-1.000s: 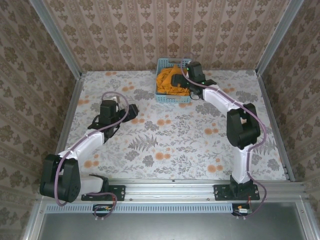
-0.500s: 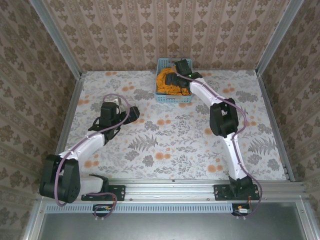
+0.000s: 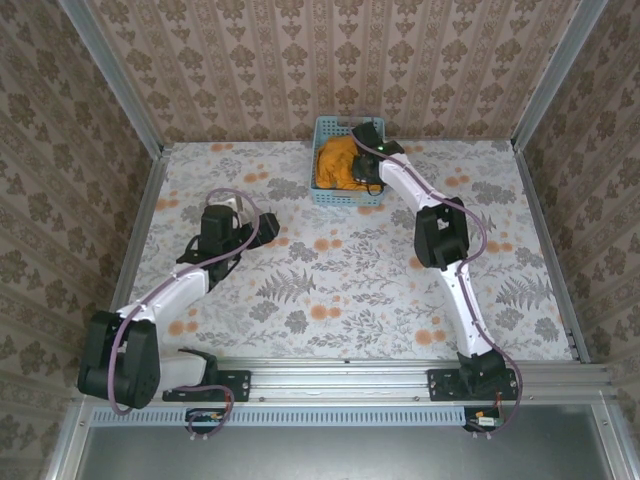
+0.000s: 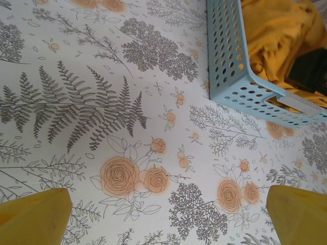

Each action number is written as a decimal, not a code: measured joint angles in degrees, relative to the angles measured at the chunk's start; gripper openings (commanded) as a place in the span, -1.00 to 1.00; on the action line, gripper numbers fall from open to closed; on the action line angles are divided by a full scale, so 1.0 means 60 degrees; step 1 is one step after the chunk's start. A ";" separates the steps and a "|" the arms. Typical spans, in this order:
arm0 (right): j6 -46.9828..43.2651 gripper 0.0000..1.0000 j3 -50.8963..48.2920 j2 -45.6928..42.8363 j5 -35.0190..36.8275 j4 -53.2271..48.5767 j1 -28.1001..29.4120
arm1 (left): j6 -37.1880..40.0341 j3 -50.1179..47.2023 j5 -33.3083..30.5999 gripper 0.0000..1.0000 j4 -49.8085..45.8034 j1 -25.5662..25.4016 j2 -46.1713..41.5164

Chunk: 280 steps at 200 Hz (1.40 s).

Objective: Fold the inside-out t-shirt

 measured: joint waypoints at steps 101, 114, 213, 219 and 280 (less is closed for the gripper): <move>0.0164 -0.61 -0.5395 -0.3595 0.0423 0.0878 -0.3340 | 0.0000 -0.0102 -0.0117 1.00 -0.0044 0.0000 -0.0266; 0.0164 -0.64 -0.5592 -0.3730 0.0444 0.0936 -0.3792 | 0.0000 -0.0102 -0.0117 1.00 -0.0044 0.0000 -0.0277; -0.0124 -0.74 -0.7016 -0.5435 0.0867 0.1610 -0.4856 | 0.0004 -0.0157 -0.0069 1.00 -0.0481 0.0000 -0.0616; -0.0204 -0.75 -0.7162 -0.5763 0.0871 0.1727 -0.4743 | 0.0004 -0.0153 -0.0051 1.00 -0.0550 0.0000 -0.0616; -0.1104 -0.96 -0.8502 -0.8841 0.0965 0.2863 -0.3745 | 0.0004 -0.0025 0.0069 0.99 -0.0900 -0.0011 -0.0616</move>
